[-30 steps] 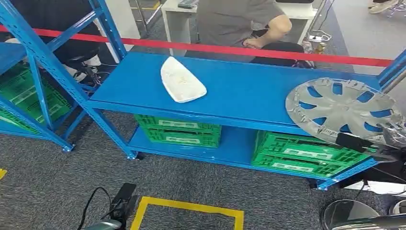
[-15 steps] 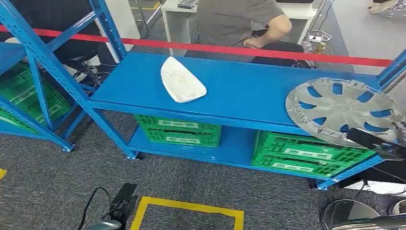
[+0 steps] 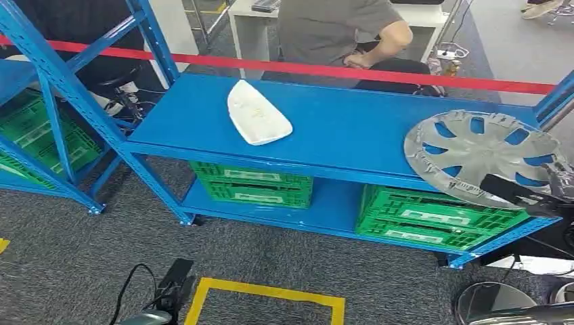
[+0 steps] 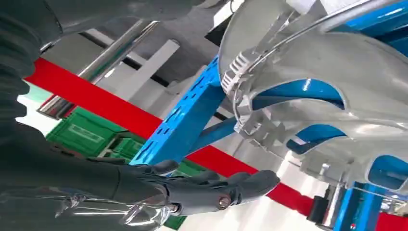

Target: Take the parts from the cabinet and place them on the table.

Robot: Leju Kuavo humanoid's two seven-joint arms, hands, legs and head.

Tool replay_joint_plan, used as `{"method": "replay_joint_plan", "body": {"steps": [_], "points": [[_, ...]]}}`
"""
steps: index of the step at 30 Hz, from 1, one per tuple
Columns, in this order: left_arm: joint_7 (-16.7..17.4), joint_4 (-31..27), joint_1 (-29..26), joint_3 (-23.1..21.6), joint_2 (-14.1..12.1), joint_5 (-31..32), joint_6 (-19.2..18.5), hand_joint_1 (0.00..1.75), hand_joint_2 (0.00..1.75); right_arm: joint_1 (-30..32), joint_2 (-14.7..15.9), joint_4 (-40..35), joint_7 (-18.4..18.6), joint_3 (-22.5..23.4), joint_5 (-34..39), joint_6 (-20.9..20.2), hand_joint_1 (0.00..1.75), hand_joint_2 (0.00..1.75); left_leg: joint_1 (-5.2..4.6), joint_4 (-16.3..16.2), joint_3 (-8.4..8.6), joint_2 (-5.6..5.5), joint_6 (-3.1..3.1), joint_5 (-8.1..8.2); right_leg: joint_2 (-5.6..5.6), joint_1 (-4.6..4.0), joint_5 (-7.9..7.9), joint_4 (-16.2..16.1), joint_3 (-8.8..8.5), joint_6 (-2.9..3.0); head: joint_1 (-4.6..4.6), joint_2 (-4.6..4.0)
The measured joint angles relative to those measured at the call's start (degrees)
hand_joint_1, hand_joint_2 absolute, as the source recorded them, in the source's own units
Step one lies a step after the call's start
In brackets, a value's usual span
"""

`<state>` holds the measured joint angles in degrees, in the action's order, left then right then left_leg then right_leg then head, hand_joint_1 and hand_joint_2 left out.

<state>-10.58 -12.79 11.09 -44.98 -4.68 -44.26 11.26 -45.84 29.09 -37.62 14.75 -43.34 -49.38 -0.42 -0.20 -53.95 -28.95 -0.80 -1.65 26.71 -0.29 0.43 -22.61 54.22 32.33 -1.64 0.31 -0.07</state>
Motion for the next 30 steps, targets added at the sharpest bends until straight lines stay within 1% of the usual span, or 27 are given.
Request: {"method": "replay_joint_plan", "body": {"steps": [10,17,23,28,30], "points": [[0.0,0.0,0.1,0.0,0.0,0.0,0.0,0.00,0.00,-0.3,-2.0,0.0,-3.1,-0.5,-0.6,-0.1,0.00,1.75,0.00,0.0,-0.01,0.00,0.00,0.00,0.00,0.00,0.00,0.0,0.00,0.00,0.00,0.00],[0.2,0.0,0.3,-0.1,0.0,0.0,0.0,0.00,0.00,-0.9,-4.6,-1.0,-4.9,-1.8,-1.5,-0.5,0.00,1.75,0.01,0.0,0.00,0.00,-0.01,-0.01,0.00,0.00,0.01,0.0,0.00,0.01,0.00,0.00],[0.2,0.0,0.4,-0.1,0.0,-0.2,0.2,0.00,0.00,-1.5,-7.0,-1.6,-5.7,-3.0,-1.2,-1.0,0.00,1.75,0.01,0.0,0.02,0.00,-0.01,-0.02,-0.01,-0.01,0.01,0.0,0.00,0.01,0.00,0.00],[0.2,0.0,0.4,-0.1,0.0,-0.2,0.2,0.00,0.00,-1.6,-7.7,-1.7,-5.9,-4.0,-0.7,-1.1,0.00,1.75,0.01,0.0,0.01,0.00,-0.01,-0.02,-0.01,0.00,0.00,0.0,0.00,0.01,0.00,0.00],[0.2,0.0,0.4,-0.1,0.0,-0.2,0.2,0.00,0.00,-1.6,-7.9,-1.8,-6.0,-4.3,0.0,-1.8,0.00,1.75,0.00,0.0,0.00,0.00,-0.01,-0.02,-0.01,0.00,0.00,0.0,0.00,0.01,0.00,0.00]]}}
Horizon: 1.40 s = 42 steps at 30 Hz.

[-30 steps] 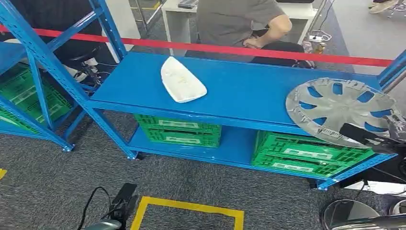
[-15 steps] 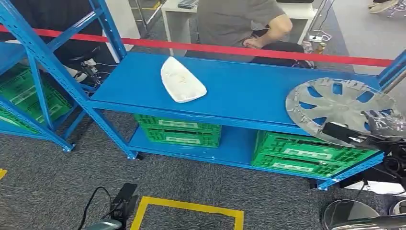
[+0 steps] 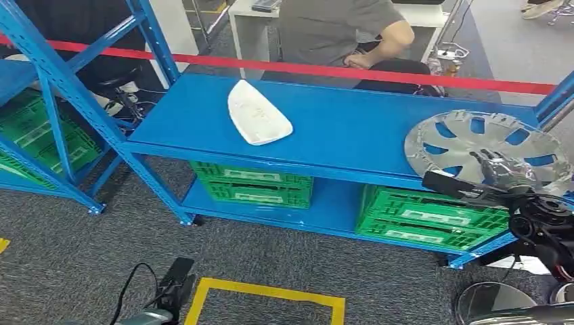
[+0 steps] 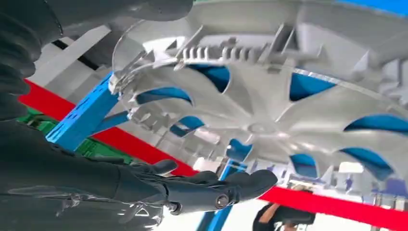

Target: Take the parts from the cabinet and place them on the table.

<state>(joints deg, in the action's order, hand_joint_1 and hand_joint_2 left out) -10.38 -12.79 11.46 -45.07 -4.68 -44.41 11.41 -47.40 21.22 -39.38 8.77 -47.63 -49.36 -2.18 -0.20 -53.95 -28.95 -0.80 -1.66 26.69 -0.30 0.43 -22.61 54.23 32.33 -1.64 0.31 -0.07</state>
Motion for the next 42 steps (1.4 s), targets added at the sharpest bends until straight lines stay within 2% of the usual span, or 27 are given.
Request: {"method": "replay_joint_plan", "body": {"steps": [11,23,30,36,42], "points": [[0.0,0.0,0.0,-0.6,0.0,-0.2,0.0,0.00,0.00,0.0,-0.2,-0.2,1.1,-1.4,5.2,-6.3,0.00,1.75,0.00,0.0,0.02,0.01,0.00,0.00,-0.01,0.00,0.00,0.0,0.01,0.00,0.00,0.00],[0.2,0.0,0.0,-1.2,0.0,-0.3,0.0,0.00,0.00,0.0,-0.2,0.7,1.8,-2.2,7.2,-9.1,0.00,1.75,0.00,0.0,0.03,0.02,0.00,0.00,-0.02,0.00,0.00,0.0,0.02,0.00,0.00,0.00],[0.2,0.0,0.0,-1.3,0.0,-0.3,0.0,0.00,0.00,0.0,0.1,1.7,2.7,-2.8,7.3,-9.6,0.00,1.75,-0.01,0.0,0.05,0.03,0.00,0.00,-0.05,0.00,0.00,0.0,0.03,0.00,0.00,0.00],[0.2,0.0,0.0,-1.3,-0.1,-0.4,0.0,0.00,0.00,0.0,1.5,2.8,4.3,-3.0,7.8,-9.5,0.00,1.75,-0.01,0.0,0.03,0.03,0.00,0.00,-0.04,0.00,0.00,0.0,0.03,0.00,-0.02,0.00],[0.2,0.0,0.0,-1.3,-0.2,-0.4,0.0,0.00,0.00,0.0,2.7,3.7,4.4,-3.0,7.9,-9.5,0.00,1.75,-0.01,0.0,0.03,0.06,0.00,0.00,-0.04,0.00,0.00,0.0,0.04,0.00,0.00,0.00]]}}
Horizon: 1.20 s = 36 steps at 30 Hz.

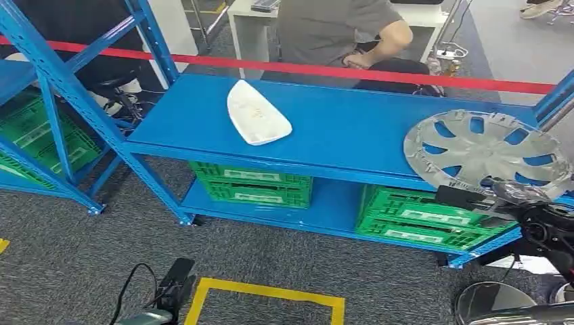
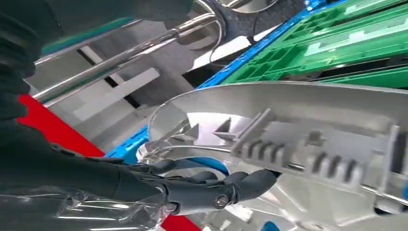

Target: Take the parts from the cabinet and place them on the table.

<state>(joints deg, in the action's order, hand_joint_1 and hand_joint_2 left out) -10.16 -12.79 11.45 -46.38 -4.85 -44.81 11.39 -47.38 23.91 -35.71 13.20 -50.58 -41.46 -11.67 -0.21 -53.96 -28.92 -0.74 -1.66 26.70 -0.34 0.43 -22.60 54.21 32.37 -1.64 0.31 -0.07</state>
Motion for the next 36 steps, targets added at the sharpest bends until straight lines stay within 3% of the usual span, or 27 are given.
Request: {"method": "replay_joint_plan", "body": {"steps": [36], "points": [[-0.2,0.0,0.0,-0.1,-0.3,-0.2,0.0,0.00,0.00,-0.1,2.6,2.5,1.1,0.1,-2.5,5.5,0.00,1.75,0.00,0.0,-0.02,-0.03,0.00,0.00,-0.01,0.00,0.00,0.0,-0.01,0.00,-0.02,0.00]]}}
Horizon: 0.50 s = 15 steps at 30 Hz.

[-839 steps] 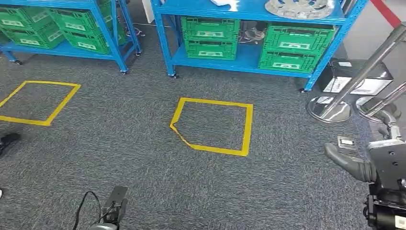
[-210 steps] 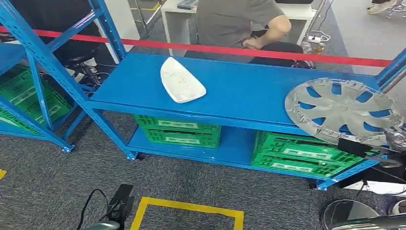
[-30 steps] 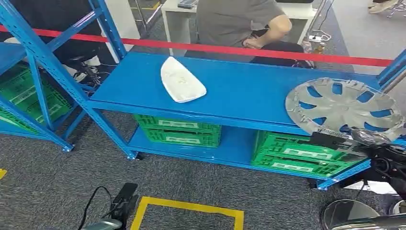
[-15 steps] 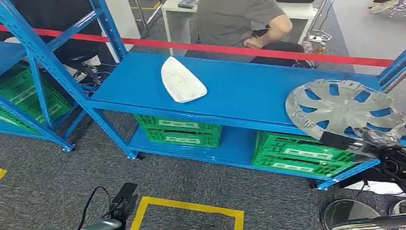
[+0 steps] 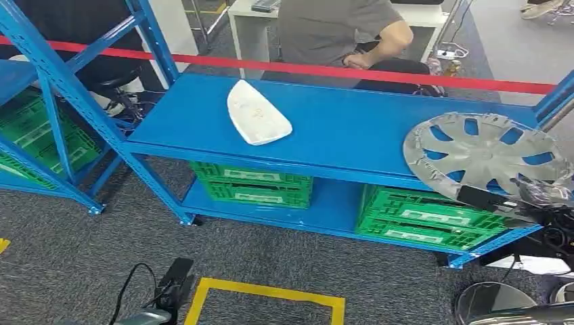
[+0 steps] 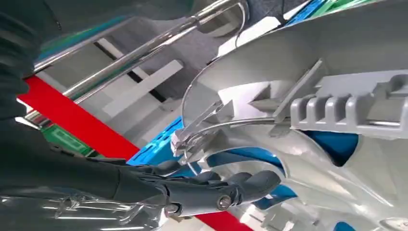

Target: Take the parts from the cabinet and place them on the table.

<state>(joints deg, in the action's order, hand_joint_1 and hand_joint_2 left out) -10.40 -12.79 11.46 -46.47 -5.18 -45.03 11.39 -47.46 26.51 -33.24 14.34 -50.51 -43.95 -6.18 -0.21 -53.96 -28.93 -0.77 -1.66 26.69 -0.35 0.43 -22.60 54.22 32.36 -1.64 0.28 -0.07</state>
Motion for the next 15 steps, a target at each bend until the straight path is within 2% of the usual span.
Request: {"method": "replay_joint_plan", "body": {"steps": [15], "points": [[-0.7,0.0,0.0,0.0,-0.3,-0.6,0.0,0.00,0.00,-1.2,-0.8,0.3,-2.4,-0.5,-2.2,0.2,0.00,1.75,0.00,0.0,-0.04,-0.01,0.00,0.00,0.03,0.00,0.00,0.0,0.00,0.00,0.02,0.00]]}}
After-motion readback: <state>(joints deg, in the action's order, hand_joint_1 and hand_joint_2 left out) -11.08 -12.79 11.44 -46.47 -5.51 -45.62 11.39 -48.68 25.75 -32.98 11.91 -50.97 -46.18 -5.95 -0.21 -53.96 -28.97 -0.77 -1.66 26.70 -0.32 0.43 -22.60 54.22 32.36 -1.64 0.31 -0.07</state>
